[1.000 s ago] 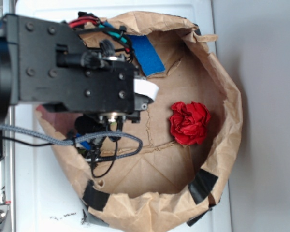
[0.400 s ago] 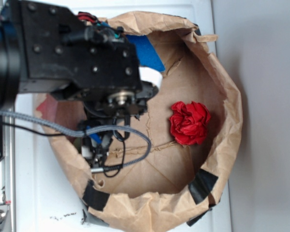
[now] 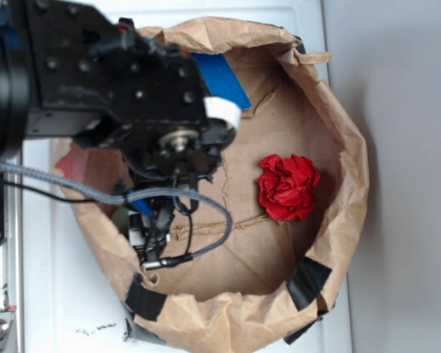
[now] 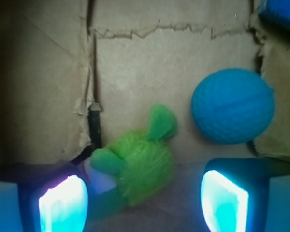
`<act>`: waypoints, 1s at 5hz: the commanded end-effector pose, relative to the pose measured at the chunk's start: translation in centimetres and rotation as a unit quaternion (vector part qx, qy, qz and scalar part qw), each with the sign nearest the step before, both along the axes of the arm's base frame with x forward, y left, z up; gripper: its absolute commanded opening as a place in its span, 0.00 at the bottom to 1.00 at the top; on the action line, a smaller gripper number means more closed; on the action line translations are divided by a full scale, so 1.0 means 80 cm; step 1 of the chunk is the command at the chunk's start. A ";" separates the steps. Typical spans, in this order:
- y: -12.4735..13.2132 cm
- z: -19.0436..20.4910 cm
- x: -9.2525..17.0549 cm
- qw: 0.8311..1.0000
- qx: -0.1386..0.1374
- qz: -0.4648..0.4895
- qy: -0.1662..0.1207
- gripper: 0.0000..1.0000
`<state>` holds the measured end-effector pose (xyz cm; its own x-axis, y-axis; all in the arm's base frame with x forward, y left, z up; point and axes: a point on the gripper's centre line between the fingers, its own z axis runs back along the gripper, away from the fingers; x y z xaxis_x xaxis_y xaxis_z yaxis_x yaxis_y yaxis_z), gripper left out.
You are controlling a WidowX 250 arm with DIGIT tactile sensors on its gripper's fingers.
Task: Grab the green animal.
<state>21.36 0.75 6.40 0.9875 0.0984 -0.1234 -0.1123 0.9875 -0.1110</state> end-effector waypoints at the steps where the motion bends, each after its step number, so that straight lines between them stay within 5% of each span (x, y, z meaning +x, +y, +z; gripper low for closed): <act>1: 0.002 -0.036 0.003 0.999 0.034 0.003 -0.038 1.00; 2: 0.007 -0.050 0.011 0.998 0.049 0.017 -0.043 0.15; 3: 0.007 -0.041 0.011 0.996 0.048 0.029 -0.063 0.00; 5: 0.006 0.008 0.022 0.995 0.020 0.062 -0.078 0.00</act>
<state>22.29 0.31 5.58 0.9792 0.2012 -0.0249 -0.2027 0.9742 -0.0991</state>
